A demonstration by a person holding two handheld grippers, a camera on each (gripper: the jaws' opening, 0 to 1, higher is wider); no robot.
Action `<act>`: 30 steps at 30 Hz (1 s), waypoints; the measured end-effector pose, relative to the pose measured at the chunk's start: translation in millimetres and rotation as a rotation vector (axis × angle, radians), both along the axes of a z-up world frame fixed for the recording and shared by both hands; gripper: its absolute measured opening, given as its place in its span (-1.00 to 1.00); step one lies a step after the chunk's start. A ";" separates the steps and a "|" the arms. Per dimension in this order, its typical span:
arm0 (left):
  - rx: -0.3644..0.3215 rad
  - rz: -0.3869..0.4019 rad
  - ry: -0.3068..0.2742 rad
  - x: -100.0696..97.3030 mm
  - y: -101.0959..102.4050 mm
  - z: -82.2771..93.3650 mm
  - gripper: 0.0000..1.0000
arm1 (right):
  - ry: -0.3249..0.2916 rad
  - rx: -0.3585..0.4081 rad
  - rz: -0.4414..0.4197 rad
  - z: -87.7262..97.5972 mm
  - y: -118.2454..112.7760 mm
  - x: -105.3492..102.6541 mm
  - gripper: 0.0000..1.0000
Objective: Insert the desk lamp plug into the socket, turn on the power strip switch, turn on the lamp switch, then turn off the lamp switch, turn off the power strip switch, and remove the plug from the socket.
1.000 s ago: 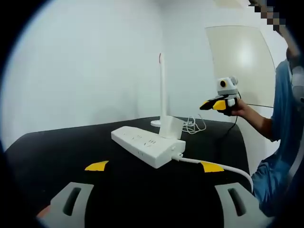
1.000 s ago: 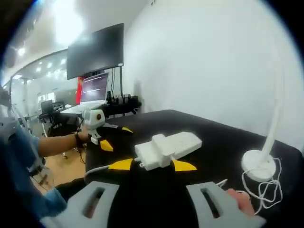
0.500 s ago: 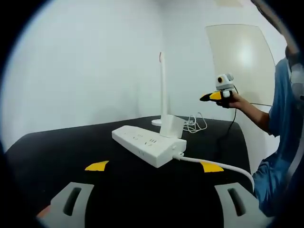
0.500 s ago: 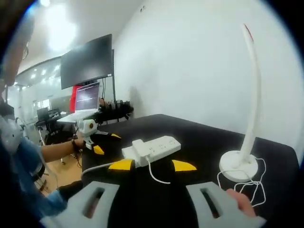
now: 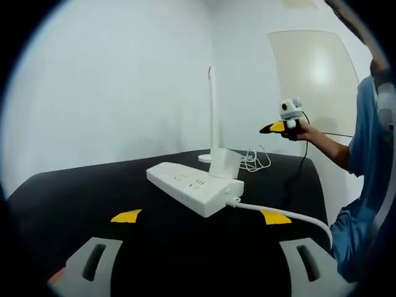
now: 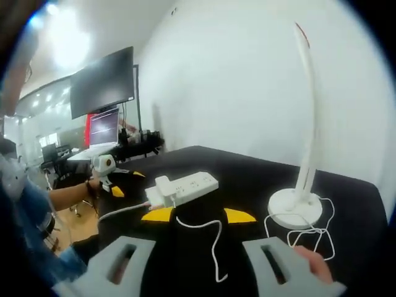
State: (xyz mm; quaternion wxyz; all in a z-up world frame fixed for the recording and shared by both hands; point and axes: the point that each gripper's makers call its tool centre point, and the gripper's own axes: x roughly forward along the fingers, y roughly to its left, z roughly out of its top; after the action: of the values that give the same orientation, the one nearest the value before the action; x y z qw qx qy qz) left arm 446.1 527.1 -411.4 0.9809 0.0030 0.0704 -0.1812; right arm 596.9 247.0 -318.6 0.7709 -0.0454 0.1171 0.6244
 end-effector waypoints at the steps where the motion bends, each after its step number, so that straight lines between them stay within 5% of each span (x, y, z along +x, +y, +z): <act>1: 0.000 0.000 0.000 0.5 0.6 0.0 0.41 | 0.001 -0.002 -0.006 -1.2 -1.7 2.4 -0.39; 30: -0.006 0.017 0.008 6.2 2.4 -1.7 0.44 | 0.052 0.016 -0.097 -11.2 -16.5 81.8 -0.39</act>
State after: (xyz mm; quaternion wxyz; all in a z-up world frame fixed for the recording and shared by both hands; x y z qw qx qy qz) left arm 452.3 529.5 -413.1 0.9821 -0.0011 0.0740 -0.1729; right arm 678.7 230.5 -329.8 0.7975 -0.0171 0.1342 0.5880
